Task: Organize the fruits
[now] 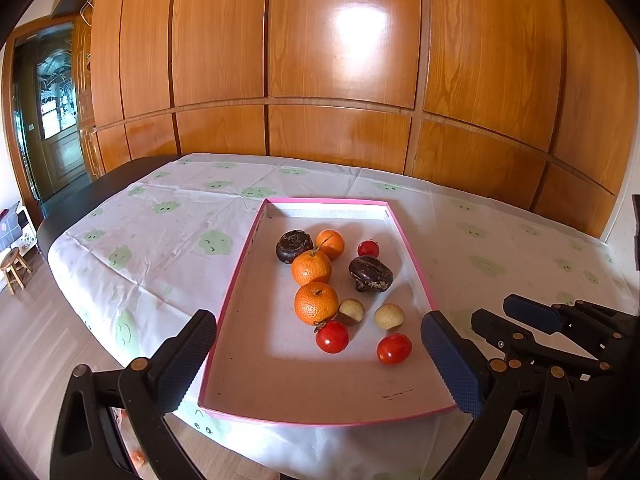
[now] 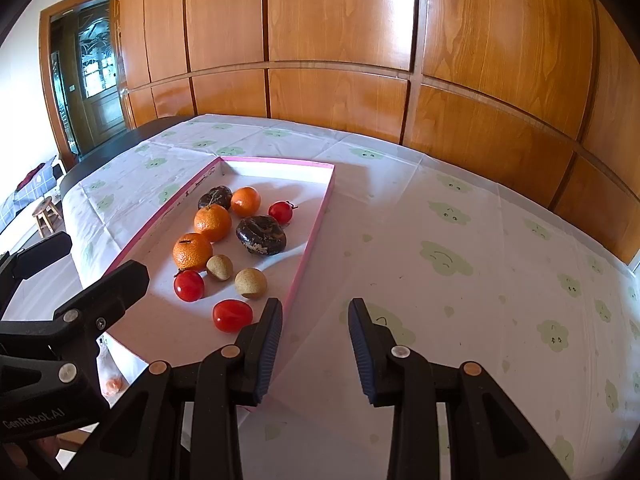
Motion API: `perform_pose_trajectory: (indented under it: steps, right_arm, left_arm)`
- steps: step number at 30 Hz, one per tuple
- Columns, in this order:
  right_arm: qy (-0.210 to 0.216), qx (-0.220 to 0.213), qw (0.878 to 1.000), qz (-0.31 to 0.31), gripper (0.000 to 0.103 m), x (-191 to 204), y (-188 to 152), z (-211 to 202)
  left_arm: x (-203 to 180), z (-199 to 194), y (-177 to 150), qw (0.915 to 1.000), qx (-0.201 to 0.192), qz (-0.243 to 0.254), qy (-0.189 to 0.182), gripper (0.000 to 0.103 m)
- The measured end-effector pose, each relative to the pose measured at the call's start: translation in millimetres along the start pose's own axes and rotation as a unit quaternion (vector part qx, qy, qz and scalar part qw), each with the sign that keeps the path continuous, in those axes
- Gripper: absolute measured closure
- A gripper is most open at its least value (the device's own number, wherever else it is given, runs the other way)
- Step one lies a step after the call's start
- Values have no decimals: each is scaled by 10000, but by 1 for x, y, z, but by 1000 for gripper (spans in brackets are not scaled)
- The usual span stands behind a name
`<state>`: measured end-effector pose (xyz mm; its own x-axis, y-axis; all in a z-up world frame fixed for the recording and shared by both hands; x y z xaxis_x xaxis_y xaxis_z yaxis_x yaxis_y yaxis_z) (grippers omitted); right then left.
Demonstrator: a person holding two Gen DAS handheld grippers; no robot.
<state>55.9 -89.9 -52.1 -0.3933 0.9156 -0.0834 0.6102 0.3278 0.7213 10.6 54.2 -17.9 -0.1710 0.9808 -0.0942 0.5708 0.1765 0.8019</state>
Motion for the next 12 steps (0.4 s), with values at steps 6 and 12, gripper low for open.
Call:
perform_pose_trajectory:
  steps: [6, 12]
  right_arm:
    - [24, 15, 10000, -26, 69, -1, -1, 0]
    - [-2, -54, 10000, 58, 69, -11, 2, -1]
  left_arm:
    - [0, -1, 1, 10000, -35, -13, -22, 0]
    - [-2, 1, 1, 10000, 16, -10, -89, 1]
Point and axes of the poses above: each gripper's, at about its wrist camera, not at the fingertips, and z roughly the way its jaws point, x to its left, y to its top, the point moved 4 cm from there along z, roughly the way its jaws point, and after that the axes turned 5 degrees about -z, right-handed, at the moved point
